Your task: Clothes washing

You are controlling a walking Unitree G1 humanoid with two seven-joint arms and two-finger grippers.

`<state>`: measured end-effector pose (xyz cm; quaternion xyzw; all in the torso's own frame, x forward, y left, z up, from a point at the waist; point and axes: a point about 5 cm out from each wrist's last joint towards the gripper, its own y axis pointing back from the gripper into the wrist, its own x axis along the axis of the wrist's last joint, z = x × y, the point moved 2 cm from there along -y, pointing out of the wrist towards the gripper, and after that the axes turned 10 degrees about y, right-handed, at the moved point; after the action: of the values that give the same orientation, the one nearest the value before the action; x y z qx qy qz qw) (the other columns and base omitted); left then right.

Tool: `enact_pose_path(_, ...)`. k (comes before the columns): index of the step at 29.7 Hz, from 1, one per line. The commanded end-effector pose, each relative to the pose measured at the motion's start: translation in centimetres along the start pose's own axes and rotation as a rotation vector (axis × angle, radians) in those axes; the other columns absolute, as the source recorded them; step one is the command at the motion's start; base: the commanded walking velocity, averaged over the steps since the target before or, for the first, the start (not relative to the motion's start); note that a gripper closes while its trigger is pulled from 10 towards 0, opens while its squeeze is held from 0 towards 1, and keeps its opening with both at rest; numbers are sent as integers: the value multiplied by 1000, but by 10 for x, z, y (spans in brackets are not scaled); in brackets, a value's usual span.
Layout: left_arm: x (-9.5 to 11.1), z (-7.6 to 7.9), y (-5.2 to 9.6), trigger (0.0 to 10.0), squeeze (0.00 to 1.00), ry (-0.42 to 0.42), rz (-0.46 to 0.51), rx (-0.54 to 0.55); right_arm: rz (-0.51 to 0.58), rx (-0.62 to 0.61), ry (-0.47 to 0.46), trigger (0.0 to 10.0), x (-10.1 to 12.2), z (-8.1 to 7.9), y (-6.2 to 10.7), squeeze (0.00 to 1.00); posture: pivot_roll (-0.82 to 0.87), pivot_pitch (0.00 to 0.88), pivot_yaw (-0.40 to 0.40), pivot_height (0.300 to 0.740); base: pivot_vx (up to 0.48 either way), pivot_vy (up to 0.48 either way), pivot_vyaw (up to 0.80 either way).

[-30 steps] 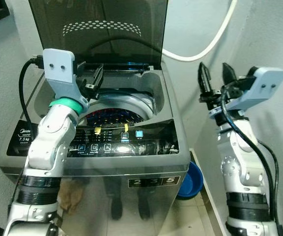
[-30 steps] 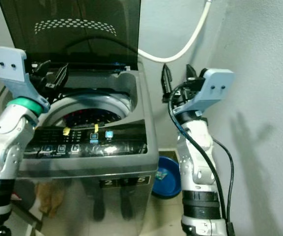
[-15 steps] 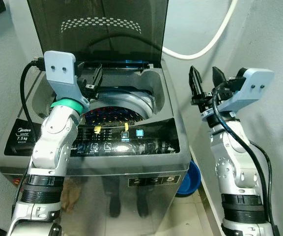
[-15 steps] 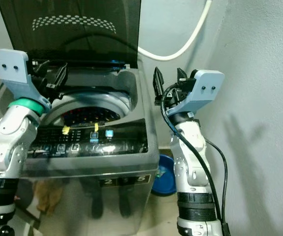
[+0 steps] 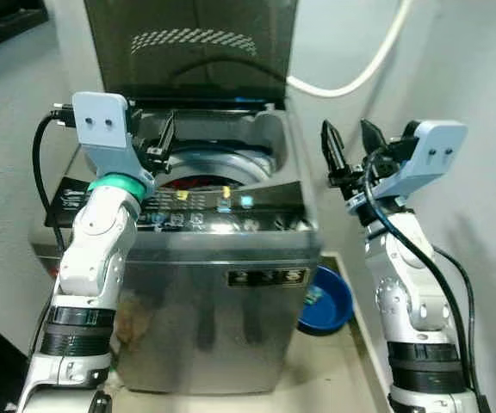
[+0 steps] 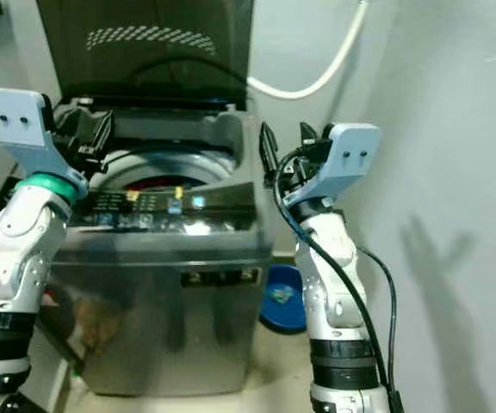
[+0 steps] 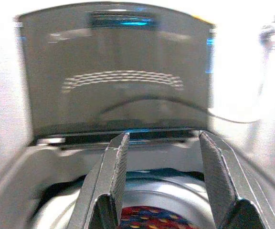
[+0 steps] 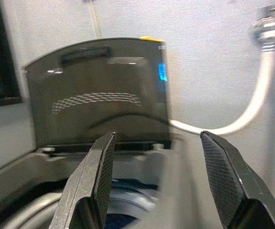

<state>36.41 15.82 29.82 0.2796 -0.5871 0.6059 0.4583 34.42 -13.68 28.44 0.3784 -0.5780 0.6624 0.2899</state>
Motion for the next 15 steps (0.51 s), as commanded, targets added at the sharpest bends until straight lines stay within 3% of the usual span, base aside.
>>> enact_pose_path(1,-3,-4,1,10000,0,-15,-13,12,-5,13,-2,10000,-1,-4,0,0,-12,0,40,740,-319,0,0)
enact_pose_path(15,-4,-4,1,10000,0,-14,-12,13,-11,41,2,10000,-3,-8,1,0,-11,0,37,740,-309,0,0)
